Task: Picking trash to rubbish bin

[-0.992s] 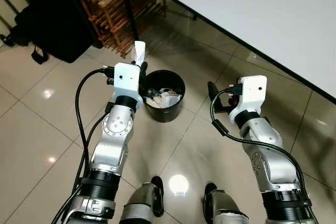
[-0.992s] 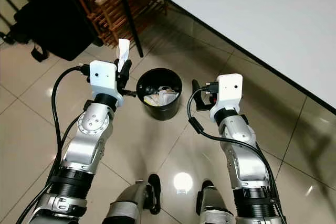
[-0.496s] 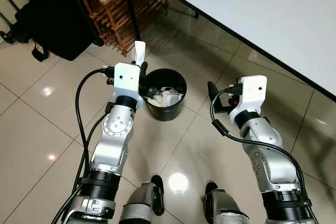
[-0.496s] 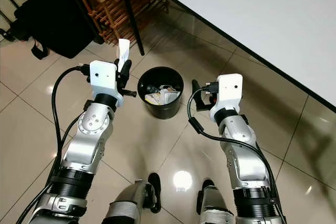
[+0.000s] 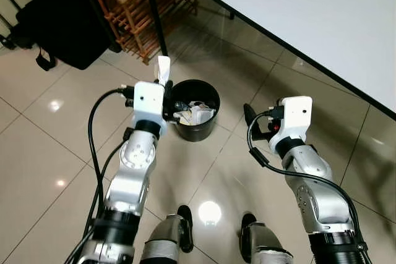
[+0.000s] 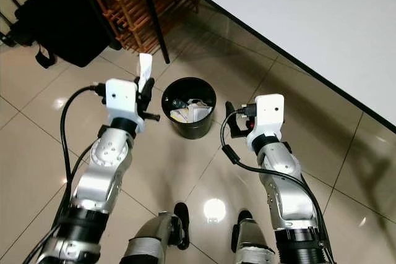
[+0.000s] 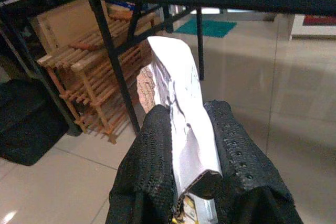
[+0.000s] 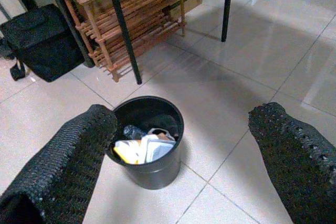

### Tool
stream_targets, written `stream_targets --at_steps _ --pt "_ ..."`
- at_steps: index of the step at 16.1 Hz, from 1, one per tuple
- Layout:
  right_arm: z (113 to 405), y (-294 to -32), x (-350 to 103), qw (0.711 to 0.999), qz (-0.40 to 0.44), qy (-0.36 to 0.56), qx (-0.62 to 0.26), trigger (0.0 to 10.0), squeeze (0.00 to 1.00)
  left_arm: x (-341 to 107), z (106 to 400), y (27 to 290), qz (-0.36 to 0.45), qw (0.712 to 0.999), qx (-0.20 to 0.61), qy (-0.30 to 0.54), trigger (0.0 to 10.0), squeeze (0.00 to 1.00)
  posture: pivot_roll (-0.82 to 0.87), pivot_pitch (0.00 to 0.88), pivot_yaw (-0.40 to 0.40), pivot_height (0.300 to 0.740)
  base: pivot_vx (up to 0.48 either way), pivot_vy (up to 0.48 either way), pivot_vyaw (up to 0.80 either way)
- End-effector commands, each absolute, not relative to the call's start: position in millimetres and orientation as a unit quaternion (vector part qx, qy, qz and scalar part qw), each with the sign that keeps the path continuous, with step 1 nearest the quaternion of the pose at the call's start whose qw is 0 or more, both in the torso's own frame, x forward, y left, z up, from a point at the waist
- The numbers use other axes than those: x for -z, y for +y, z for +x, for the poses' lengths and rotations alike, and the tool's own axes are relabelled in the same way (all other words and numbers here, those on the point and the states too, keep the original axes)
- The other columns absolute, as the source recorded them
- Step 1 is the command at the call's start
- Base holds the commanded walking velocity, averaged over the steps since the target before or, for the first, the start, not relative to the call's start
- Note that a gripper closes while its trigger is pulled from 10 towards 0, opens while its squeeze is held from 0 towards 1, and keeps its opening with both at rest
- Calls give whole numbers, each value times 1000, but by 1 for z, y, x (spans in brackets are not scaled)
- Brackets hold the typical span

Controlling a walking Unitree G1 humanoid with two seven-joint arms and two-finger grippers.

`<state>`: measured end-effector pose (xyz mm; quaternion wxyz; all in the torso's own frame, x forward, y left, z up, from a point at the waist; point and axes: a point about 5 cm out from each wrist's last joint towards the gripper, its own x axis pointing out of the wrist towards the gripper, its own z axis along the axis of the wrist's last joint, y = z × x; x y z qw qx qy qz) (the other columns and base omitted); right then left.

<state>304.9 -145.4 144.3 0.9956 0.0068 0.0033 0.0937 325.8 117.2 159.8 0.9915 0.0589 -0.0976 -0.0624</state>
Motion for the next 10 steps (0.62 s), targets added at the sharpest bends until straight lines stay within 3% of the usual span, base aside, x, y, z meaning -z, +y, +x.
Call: stream_targets --at_steps 1,8,10 --pt "300 -143 -141 995 10 10 -98 10000 0 -156 322 119 63 992 61 -89 10000 0 46 378 80 740 0 0 0" --pt "301 -144 -142 995 15 8 -94 10000 0 -156 323 119 64 992 65 -85 10000 0 48 371 86 740 0 0 0" --pt "303 -155 -139 998 11 -1 -66 10000 0 -145 320 122 61 994 69 -67 10000 0 51 369 89 740 0 0 0"
